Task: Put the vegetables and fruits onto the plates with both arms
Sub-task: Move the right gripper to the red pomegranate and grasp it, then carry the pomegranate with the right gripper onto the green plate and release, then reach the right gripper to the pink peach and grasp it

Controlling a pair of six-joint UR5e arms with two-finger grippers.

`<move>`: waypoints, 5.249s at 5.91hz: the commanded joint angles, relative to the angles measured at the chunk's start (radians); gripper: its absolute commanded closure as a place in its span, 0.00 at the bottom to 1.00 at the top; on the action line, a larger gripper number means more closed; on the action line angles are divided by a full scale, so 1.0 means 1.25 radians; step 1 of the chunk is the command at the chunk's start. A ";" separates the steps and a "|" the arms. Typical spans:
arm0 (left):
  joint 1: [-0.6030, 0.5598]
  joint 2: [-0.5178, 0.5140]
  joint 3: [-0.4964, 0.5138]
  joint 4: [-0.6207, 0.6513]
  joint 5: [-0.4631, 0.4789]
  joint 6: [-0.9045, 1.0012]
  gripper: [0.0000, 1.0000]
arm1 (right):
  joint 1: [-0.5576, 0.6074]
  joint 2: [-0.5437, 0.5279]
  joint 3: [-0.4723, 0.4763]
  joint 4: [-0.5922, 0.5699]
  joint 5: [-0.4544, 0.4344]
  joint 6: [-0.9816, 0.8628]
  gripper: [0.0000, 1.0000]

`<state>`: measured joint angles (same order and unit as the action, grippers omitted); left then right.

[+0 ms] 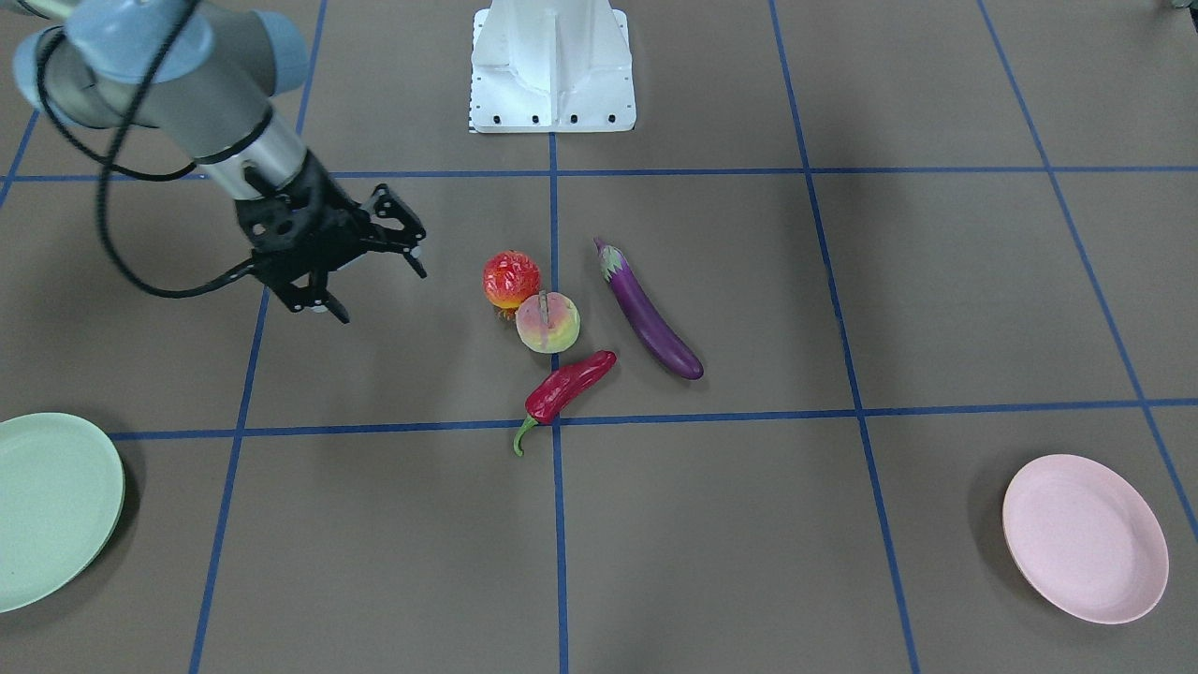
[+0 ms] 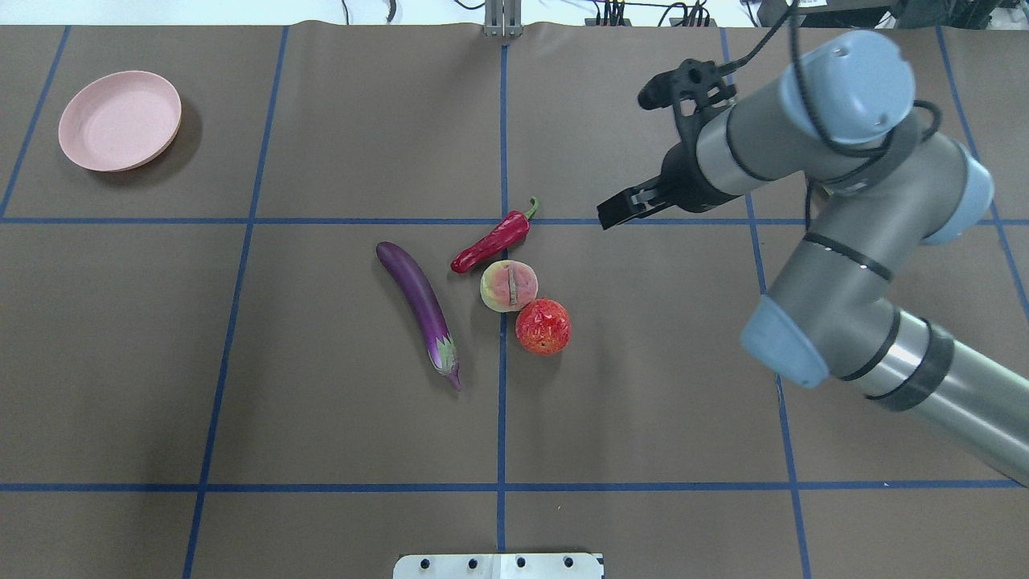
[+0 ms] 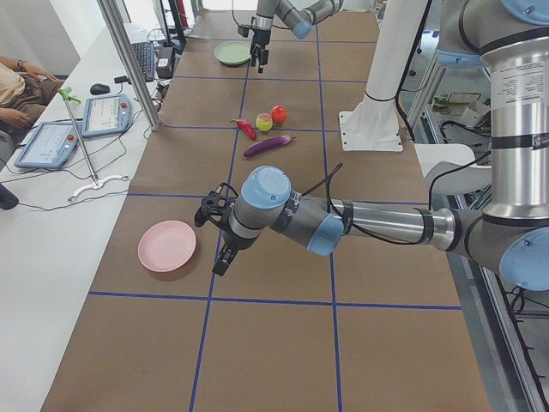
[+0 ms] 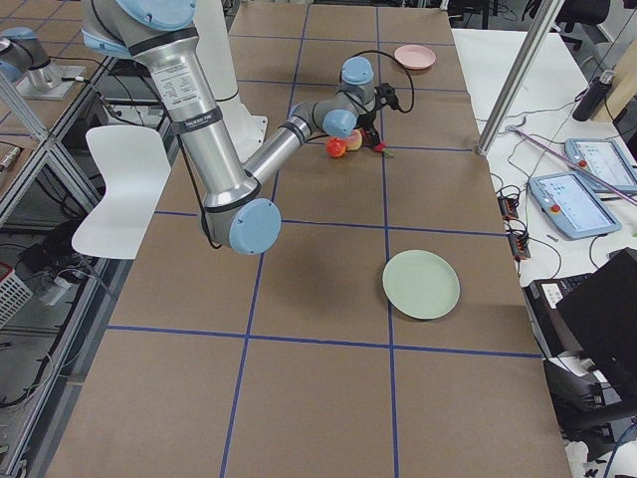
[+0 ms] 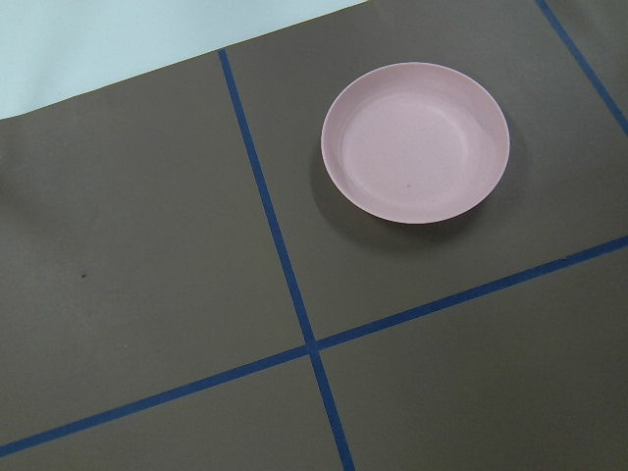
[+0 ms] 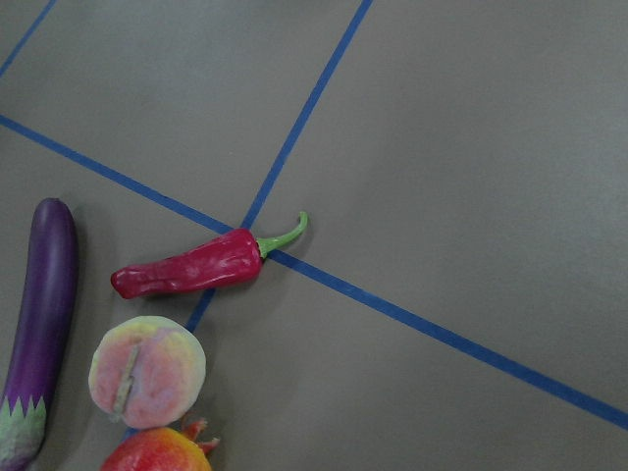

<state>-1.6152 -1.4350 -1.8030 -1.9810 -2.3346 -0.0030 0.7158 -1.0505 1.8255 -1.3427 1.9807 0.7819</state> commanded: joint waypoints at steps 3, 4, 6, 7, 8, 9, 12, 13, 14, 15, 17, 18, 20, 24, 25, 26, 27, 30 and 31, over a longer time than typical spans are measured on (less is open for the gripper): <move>0.001 0.004 0.000 0.001 0.000 -0.001 0.00 | -0.169 0.097 -0.112 -0.118 -0.177 0.080 0.00; 0.001 0.005 0.000 -0.001 0.000 0.000 0.00 | -0.192 0.102 -0.112 -0.126 -0.198 0.080 0.00; 0.001 0.005 0.000 -0.001 0.000 0.000 0.00 | -0.218 0.137 -0.154 -0.129 -0.221 0.105 0.01; 0.001 0.010 0.000 -0.001 -0.001 0.000 0.00 | -0.226 0.132 -0.164 -0.129 -0.237 0.105 0.01; 0.001 0.013 0.000 -0.002 -0.005 0.000 0.00 | -0.230 0.129 -0.166 -0.129 -0.237 0.103 0.08; 0.001 0.013 0.000 -0.002 -0.005 0.000 0.00 | -0.230 0.130 -0.163 -0.130 -0.230 0.100 0.59; 0.001 0.014 0.000 -0.002 -0.005 0.001 0.00 | -0.047 0.126 -0.129 -0.110 -0.124 -0.007 1.00; 0.001 0.014 0.000 -0.002 -0.005 0.001 0.00 | 0.063 0.088 -0.129 -0.097 -0.087 -0.101 1.00; 0.001 0.018 0.000 -0.004 -0.005 0.005 0.00 | 0.154 0.044 -0.137 -0.098 -0.069 -0.212 1.00; 0.001 0.019 0.000 -0.010 -0.005 0.005 0.00 | 0.266 0.038 -0.206 -0.084 0.084 -0.335 1.00; 0.001 0.019 -0.001 -0.034 -0.006 0.000 0.00 | 0.382 0.003 -0.475 0.254 0.248 -0.471 1.00; 0.001 0.019 -0.002 -0.035 -0.006 0.000 0.00 | 0.409 -0.038 -0.509 0.328 0.280 -0.496 1.00; 0.001 0.019 0.000 -0.044 -0.005 0.004 0.00 | 0.419 -0.129 -0.511 0.334 0.297 -0.545 0.42; 0.001 0.019 -0.001 -0.045 -0.006 0.001 0.00 | 0.370 -0.059 -0.338 0.340 0.319 -0.373 0.01; 0.001 0.019 -0.001 -0.045 -0.006 0.000 0.00 | 0.295 -0.014 -0.280 0.337 0.304 -0.141 0.01; 0.002 0.019 -0.001 -0.045 -0.006 0.000 0.00 | 0.194 0.024 -0.247 0.334 0.186 -0.006 0.01; 0.004 0.019 -0.001 -0.045 -0.006 0.000 0.00 | 0.084 0.102 -0.243 0.245 0.037 0.070 0.01; 0.005 0.020 0.002 -0.042 -0.027 -0.001 0.00 | -0.124 0.256 -0.260 -0.123 -0.200 0.159 0.01; 0.005 0.023 0.007 -0.044 -0.027 0.000 0.00 | -0.144 0.261 -0.264 -0.169 -0.200 0.168 0.01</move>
<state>-1.6093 -1.4088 -1.7987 -2.0346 -2.3662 -0.0041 0.5703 -0.7337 1.5019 -1.4928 1.7402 0.9712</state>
